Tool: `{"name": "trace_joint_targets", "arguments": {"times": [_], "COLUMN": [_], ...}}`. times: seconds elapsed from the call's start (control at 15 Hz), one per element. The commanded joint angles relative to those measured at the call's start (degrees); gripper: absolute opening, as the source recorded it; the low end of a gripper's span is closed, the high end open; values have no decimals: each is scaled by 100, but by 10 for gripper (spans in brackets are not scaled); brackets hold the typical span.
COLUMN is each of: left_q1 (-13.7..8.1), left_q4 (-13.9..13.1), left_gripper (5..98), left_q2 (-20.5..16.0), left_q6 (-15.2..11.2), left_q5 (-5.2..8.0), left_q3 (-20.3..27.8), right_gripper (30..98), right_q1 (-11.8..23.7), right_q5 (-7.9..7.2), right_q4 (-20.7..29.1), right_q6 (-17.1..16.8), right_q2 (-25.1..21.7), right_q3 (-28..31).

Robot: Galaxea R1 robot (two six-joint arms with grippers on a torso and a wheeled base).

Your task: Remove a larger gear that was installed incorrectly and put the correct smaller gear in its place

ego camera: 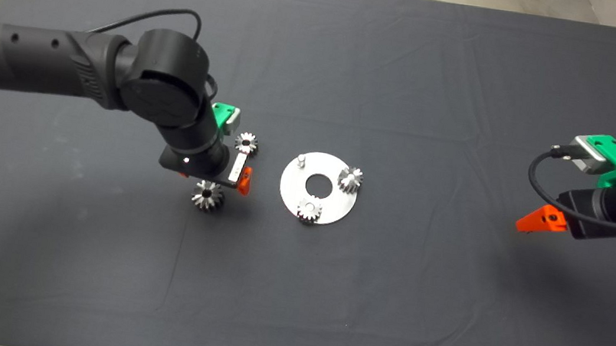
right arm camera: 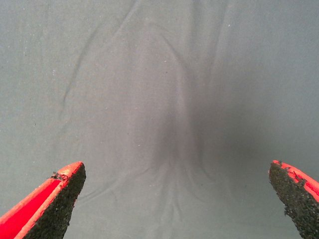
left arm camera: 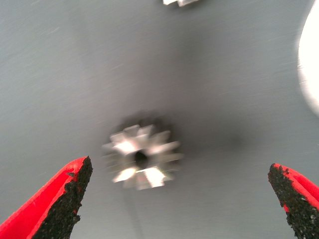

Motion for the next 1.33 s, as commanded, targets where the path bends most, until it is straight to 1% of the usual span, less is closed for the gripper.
{"name": "trace_joint_targets", "arguments": {"times": [0.0, 0.07, 0.13, 0.2, 0.27, 0.4, 0.6, 0.93, 1.2, 1.27], "left_q1": [-119, -119, -119, -119, -119, -111, -111, -102, -76, -76], "left_q4": [-240, -377, -440, -440, -431, -431, -431, -429, -405, -405], "left_gripper": [891, 891, 891, 891, 891, 891, 891, 891, 891, 891], "left_q2": [529, 612, 717, 813, 881, 980, 1132, 1202, 1246, 1246], "left_q6": [1014, 1343, 1588, 1719, 1778, 1937, 1985, 1968, 1985, 1985], "left_q5": [329, 323, 322, 322, 336, 340, 331, 313, 209, 129], "left_q3": [-1243, -1602, -1886, -2103, -2261, -2458, -2661, -2750, -2829, -2820], "right_gripper": [969, 969, 969, 969, 969, 969, 969, 969, 969, 969], "right_q1": [116, 109, 109, 109, 109, 109, 109, 109, 109, 109], "right_q5": [-533, -532, -532, -532, -540, -540, -540, -540, -540, -537], "right_q4": [144, 144, 144, 135, 139, 135, 135, 144, 144, 144], "right_q6": [41, 41, 41, 41, 41, 41, 41, 41, 41, 41], "right_q2": [13, 18, 13, 13, 13, -4, 13, -13, -22, -22], "right_q3": [67, 78, 78, 78, 82, 113, 113, 157, 236, 236]}}
